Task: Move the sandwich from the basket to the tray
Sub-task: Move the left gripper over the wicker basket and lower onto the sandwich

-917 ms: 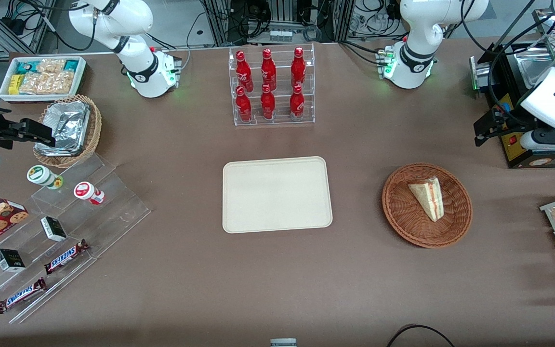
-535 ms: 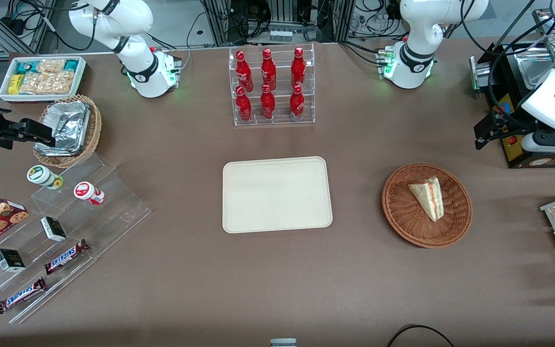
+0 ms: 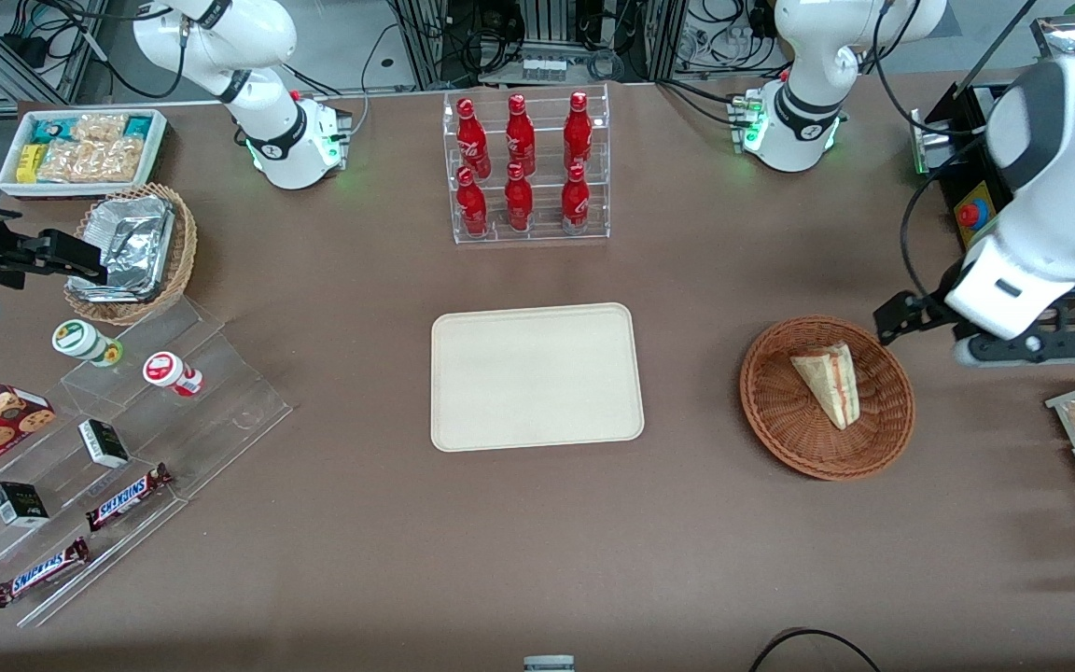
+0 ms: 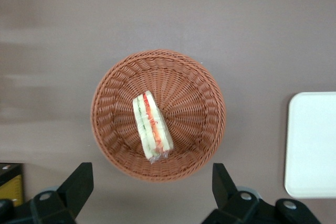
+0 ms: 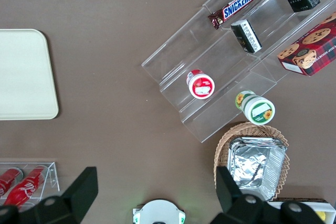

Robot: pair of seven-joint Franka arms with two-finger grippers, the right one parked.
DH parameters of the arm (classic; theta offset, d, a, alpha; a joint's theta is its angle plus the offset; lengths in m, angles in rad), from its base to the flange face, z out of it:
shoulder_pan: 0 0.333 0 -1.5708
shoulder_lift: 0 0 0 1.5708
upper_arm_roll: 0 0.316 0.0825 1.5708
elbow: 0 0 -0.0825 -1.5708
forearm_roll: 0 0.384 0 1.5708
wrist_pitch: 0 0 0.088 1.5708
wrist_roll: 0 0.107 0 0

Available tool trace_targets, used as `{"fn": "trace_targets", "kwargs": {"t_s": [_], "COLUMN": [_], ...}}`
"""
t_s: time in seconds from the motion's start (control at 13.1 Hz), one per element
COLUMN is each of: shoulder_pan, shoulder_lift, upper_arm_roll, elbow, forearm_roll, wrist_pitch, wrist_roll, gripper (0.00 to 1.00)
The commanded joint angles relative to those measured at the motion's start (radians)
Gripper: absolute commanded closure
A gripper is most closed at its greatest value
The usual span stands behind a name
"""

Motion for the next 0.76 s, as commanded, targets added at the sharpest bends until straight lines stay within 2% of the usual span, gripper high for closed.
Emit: {"fn": "trace_targets", "kwargs": {"t_s": [0.0,0.31,0.69], "shoulder_pan": [0.015,0.018,0.016], "shoulder_lift": [-0.022,-0.016,0.06], "upper_arm_roll": [-0.008,-0.007,-0.005], "elbow": [-0.14,-0.324,-0.332], "forearm_roll": [-0.003,0.002,0.008], "wrist_pitch": [0.129,0.363,0.415], "wrist_roll": [-0.123,-0.267,-0.353], "gripper": [0.0,0.0,0.0]}}
